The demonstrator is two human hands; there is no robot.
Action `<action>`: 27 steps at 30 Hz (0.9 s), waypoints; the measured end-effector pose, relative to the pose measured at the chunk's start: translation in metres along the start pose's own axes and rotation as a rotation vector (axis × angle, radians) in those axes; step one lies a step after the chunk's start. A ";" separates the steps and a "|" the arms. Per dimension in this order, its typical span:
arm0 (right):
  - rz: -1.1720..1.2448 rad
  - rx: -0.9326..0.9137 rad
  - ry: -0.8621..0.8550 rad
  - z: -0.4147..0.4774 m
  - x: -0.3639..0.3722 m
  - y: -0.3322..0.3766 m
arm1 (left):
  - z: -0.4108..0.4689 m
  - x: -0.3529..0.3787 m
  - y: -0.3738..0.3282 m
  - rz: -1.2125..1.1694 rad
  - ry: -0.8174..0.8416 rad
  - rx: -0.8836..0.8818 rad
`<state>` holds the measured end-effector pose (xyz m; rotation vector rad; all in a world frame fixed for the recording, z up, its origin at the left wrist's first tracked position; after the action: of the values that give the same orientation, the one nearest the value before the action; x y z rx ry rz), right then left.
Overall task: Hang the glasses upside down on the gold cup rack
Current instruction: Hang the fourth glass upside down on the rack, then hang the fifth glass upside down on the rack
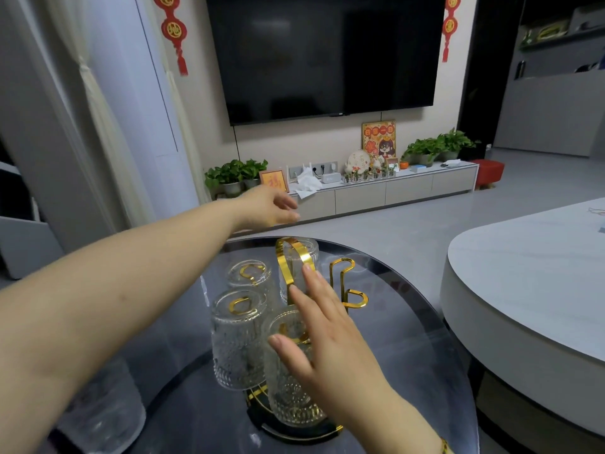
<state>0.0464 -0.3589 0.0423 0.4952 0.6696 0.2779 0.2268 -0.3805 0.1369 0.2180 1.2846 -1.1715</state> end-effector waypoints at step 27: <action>0.290 0.518 0.176 -0.098 0.183 0.100 | -0.392 -0.032 0.242 -0.539 -0.791 -0.720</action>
<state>0.1116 -0.1668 -0.0670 1.0775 0.8451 0.4264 0.1727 0.0212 -0.0835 -1.0764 0.9699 -0.9832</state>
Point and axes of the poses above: each hand's wrist, its own z-axis towards the middle knuckle, its own x-axis out of the palm, y = z × x, the point moved 5 cm from there along z, towards the middle knuckle, and after that the axes turned 15 degrees about -y, right-handed, at the moved point
